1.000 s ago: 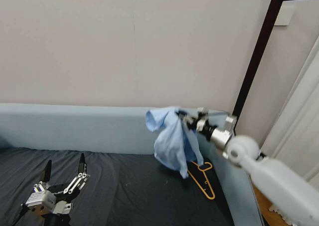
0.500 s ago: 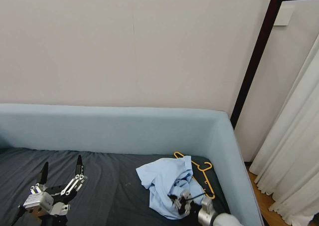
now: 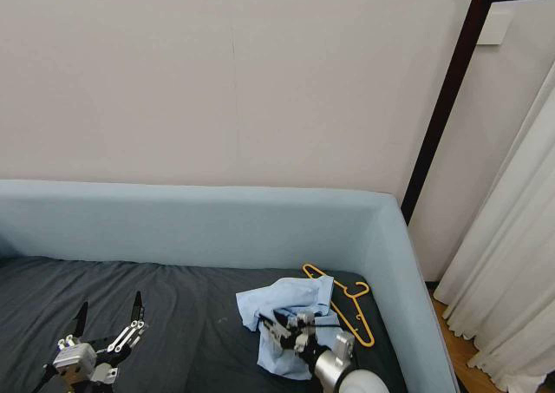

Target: Pick up the clothes from the sofa and hang them on the clothes hanger.

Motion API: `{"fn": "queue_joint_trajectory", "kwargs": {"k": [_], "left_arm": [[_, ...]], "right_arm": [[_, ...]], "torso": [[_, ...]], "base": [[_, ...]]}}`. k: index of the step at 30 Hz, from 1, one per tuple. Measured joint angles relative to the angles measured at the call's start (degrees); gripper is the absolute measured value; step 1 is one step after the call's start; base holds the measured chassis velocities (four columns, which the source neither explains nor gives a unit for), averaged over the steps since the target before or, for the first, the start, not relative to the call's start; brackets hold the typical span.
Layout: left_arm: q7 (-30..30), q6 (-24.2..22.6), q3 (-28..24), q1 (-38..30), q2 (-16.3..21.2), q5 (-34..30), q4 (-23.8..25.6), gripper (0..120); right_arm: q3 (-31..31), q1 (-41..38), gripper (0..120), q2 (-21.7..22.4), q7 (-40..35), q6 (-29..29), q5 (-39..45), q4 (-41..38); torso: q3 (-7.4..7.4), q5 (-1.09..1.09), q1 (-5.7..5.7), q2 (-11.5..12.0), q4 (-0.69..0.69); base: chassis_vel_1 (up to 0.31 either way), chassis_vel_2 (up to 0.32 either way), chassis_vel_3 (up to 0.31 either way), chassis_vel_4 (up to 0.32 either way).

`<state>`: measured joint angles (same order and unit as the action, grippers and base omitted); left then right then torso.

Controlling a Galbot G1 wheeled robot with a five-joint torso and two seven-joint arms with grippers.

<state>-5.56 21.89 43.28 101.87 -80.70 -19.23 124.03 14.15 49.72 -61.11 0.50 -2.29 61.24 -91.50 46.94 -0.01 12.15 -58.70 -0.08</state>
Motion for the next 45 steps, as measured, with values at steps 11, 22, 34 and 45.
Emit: {"fn": "queue_joint_trajectory", "kwargs": {"k": [11, 22, 34, 45], "left_arm": [[0.07, 0.05, 2.89, 0.46, 0.98, -0.92, 0.31, 100], [0.04, 0.67, 3.30, 0.21, 1.40, -1.40, 0.40, 100], [-0.02, 0.97, 4.59, -0.33, 2.09, -2.50, -0.11, 100], [-0.05, 0.91, 4.27, -0.03, 0.94, -1.36, 0.83, 100]], "right_arm": [[-5.45, 2.11, 98, 0.73, -6.20, 7.28, 3.10, -4.44], [-0.18, 5.58, 100, 2.44, -19.63, 20.95, 2.48, -13.23], [-4.89, 5.21, 100, 3.55, -28.10, 39.13, 15.79, -20.26], [-15.67, -3.91, 100, -2.95, -27.12, 30.21, 21.85, -4.74]], "torso": [[0.00, 0.01, 0.00, 0.00, -0.02], [0.00, 0.01, 0.00, 0.00, -0.01], [0.00, 0.01, 0.00, 0.00, -0.01], [0.00, 0.02, 0.01, 0.01, 0.00]], "base": [[0.000, 0.000, 0.000, 0.000], [0.000, 0.000, 0.000, 0.000], [0.000, 0.000, 0.000, 0.000], [0.000, 0.000, 0.000, 0.000]]}}
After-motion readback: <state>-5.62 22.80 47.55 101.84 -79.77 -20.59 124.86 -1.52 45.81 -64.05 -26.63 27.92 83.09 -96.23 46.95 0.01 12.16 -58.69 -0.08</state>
